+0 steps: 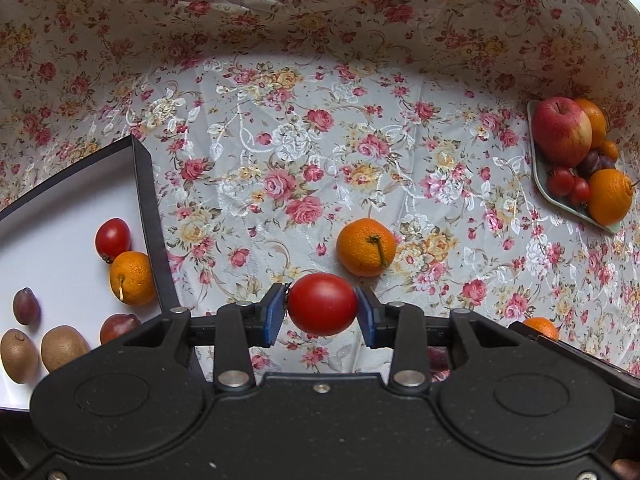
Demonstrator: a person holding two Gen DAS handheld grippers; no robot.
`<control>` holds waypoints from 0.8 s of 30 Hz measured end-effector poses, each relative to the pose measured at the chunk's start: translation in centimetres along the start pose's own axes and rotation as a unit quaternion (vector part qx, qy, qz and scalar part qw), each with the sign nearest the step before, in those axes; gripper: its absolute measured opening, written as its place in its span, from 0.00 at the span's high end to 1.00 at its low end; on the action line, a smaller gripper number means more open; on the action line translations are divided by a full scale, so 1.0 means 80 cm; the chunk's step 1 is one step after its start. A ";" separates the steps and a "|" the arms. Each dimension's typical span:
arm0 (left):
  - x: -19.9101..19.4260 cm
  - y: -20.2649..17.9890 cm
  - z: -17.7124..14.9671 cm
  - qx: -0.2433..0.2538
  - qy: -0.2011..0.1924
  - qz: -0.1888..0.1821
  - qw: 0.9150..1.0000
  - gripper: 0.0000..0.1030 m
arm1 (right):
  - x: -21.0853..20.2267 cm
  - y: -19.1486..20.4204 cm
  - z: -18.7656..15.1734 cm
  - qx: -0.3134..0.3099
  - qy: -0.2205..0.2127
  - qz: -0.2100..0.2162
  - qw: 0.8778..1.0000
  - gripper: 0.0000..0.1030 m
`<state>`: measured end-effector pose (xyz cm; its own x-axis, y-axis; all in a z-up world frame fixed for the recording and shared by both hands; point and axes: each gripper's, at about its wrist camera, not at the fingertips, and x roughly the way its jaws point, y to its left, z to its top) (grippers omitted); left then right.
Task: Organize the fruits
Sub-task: 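Lift the tomato and mandarin off the cloth with both tools, then carry the tomato and mandarin into the box and open both tools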
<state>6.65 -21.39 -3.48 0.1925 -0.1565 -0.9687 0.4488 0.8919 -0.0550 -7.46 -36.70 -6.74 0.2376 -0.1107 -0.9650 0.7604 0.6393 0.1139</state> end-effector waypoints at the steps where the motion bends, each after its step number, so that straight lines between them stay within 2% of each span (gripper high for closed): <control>1: -0.001 0.007 0.001 -0.006 -0.002 0.001 1.000 0.55 | 0.001 0.006 0.000 -0.002 0.000 0.001 1.000 0.62; 12: -0.022 0.103 0.023 -0.089 -0.026 0.024 0.995 0.55 | 0.003 0.065 -0.005 -0.029 -0.010 0.014 0.999 0.62; 18: -0.036 0.167 0.028 -0.138 -0.047 0.054 0.988 0.55 | 0.004 0.092 -0.009 -0.049 -0.021 0.008 0.999 0.62; 24: -0.040 0.231 0.022 -0.185 -0.051 0.076 0.978 0.55 | 0.007 0.128 -0.015 -0.067 -0.027 0.007 0.997 0.62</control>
<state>15.85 -5.10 -0.94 0.3269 -0.0351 -0.9444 0.0650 0.9978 -0.0146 -0.26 -29.27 -6.41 0.2825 -0.1393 -0.9491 0.6698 0.7369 0.0912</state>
